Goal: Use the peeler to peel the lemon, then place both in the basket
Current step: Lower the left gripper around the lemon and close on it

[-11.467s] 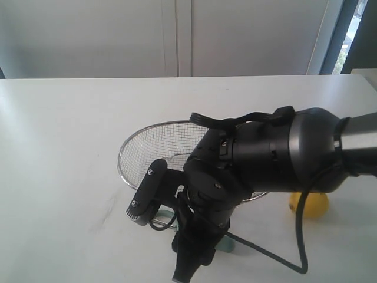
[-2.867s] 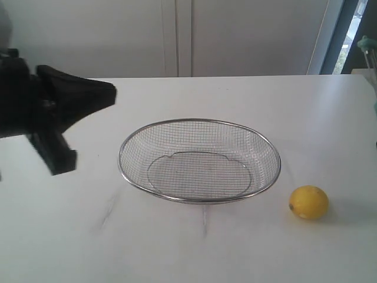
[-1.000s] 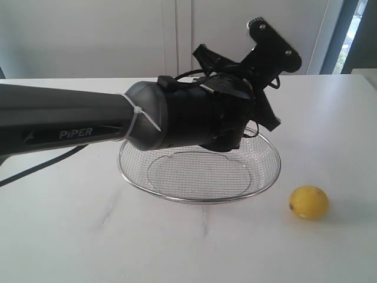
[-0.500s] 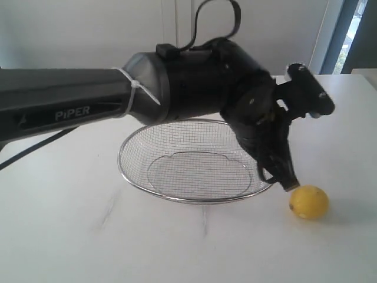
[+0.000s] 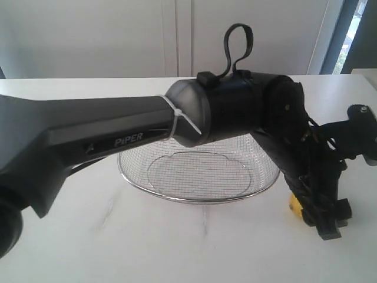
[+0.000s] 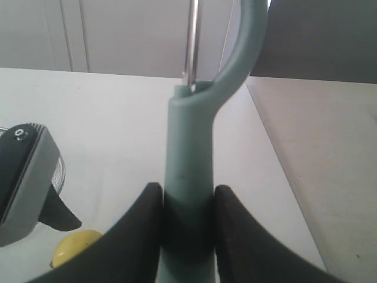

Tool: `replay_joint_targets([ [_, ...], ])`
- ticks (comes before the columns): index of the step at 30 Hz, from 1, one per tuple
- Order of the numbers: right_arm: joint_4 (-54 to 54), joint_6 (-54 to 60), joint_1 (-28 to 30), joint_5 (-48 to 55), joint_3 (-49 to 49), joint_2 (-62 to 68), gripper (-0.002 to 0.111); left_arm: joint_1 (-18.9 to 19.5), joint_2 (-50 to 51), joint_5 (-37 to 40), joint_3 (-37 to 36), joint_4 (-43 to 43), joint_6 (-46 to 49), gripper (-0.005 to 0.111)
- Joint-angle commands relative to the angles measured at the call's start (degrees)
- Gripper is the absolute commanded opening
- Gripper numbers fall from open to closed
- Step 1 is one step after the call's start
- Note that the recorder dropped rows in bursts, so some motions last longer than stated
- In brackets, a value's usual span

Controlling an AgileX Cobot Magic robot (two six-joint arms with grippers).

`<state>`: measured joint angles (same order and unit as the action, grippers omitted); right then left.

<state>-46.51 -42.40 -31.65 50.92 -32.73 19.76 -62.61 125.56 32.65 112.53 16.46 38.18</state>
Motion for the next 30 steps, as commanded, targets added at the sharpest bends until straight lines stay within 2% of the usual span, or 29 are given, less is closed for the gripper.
replay_joint_targets([
  [1, -1.3, -0.2, 0.3, -0.2, 0.1, -0.3, 0.0, -0.5, 1.7, -3.6, 0.2, -1.5, -2.2, 0.08],
  [10, -1.3, -0.2, 0.3, -0.2, 0.1, -0.3, 0.0, -0.5, 4.3, -6.4, 0.2, -9.4, -7.8, 0.08],
  [17, -1.3, -0.2, 0.3, -0.2, 0.1, -0.3, 0.0, -0.5, 5.8, -9.0, 0.2, -9.5, -8.2, 0.08],
  [30, -1.3, -0.2, 0.3, -0.2, 0.1, -0.3, 0.0, -0.5, 7.8, -9.1, 0.2, -11.3, -9.3, 0.08],
])
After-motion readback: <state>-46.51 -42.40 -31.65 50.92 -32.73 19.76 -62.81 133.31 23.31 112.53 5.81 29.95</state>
